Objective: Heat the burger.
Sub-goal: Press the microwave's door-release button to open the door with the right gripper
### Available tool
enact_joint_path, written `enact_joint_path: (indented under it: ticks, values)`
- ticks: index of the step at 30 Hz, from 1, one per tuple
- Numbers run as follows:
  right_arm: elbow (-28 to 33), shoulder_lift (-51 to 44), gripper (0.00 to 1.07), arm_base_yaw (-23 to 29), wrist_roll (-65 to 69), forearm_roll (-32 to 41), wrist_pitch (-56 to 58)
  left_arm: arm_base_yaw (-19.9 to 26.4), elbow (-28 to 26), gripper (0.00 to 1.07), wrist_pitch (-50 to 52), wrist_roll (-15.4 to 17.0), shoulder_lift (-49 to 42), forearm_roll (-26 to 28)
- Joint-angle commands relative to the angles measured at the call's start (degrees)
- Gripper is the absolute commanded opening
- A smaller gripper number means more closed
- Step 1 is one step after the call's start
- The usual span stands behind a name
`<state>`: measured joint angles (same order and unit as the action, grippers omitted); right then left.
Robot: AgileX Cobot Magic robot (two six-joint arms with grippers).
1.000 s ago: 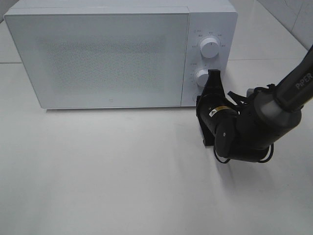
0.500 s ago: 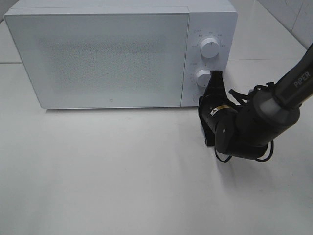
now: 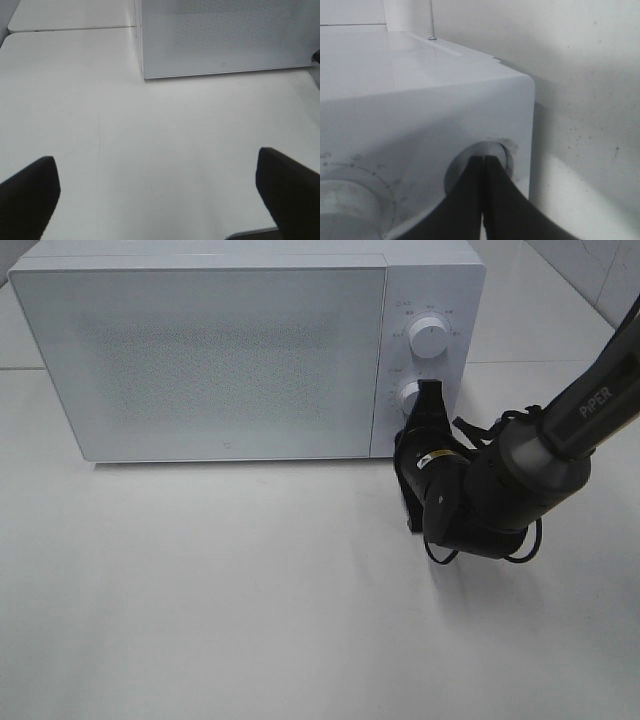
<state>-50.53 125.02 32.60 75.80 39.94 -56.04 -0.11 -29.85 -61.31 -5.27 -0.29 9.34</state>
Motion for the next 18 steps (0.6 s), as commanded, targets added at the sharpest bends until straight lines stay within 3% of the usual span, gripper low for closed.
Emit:
enact_joint_path:
  ticks: [1,10,18]
  values:
    - [-2.9,0.4,0.0,-0.6,-1.7,-1.5,-6.6,0.2,0.2,1.01,0.2,0.2,-0.3,0.1]
    - [-7.1,1.3,0.0,-2.4,-2.9,-2.9,-8.4,0.2,0.2,1.01,0.2,0.2,-0.3,0.1]
    - [-7.1,1.3,0.0,-2.6,-2.9,-2.7,-7.6,0.2,0.2,1.01,0.2,0.2,-0.3,0.1]
